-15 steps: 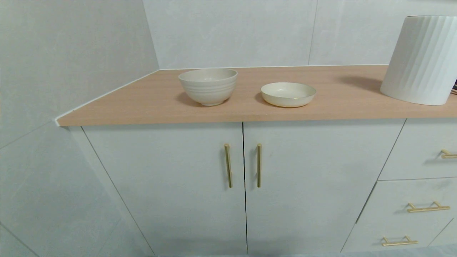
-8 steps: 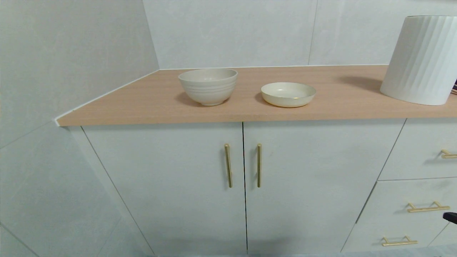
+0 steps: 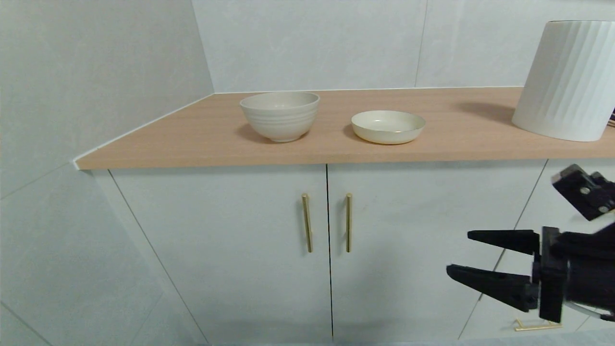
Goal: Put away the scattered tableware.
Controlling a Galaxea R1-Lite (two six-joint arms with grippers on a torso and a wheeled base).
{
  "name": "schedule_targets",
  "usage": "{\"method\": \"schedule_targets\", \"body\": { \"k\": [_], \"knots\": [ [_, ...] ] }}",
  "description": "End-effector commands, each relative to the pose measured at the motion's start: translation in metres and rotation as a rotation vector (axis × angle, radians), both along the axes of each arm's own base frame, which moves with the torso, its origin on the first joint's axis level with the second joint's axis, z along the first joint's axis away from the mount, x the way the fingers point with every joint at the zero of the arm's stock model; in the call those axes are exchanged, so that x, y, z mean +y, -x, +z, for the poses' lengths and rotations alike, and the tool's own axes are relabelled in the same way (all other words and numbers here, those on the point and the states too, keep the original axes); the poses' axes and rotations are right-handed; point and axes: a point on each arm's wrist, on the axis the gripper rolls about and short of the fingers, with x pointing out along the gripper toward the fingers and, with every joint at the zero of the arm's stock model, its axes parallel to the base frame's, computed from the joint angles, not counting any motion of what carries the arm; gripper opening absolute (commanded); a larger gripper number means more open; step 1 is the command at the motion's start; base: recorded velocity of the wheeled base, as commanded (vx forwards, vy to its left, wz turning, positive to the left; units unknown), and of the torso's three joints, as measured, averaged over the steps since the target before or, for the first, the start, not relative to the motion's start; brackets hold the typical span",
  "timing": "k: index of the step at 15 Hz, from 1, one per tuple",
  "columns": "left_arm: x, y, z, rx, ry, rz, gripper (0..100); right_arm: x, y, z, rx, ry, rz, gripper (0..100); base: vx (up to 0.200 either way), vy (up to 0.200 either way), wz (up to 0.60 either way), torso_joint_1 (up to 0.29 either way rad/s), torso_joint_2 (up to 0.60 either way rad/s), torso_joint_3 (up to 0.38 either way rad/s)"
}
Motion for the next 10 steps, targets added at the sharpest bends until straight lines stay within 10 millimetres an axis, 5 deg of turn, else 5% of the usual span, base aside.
{"method": "schedule_targets", "body": {
  "k": [1,10],
  "knots": [
    [0.000,0.000,0.000,0.002,0.000,0.000,100,0.035,-0.039,-0.011,0.108,0.007,0.035,100,0.000,0.000,0.00,0.000,0.00,0.000],
    [0.000,0.000,0.000,0.000,0.000,0.000,100,0.109,-0.109,-0.047,0.216,0.041,0.097,100,0.000,0.000,0.00,0.000,0.00,0.000]
  ]
}}
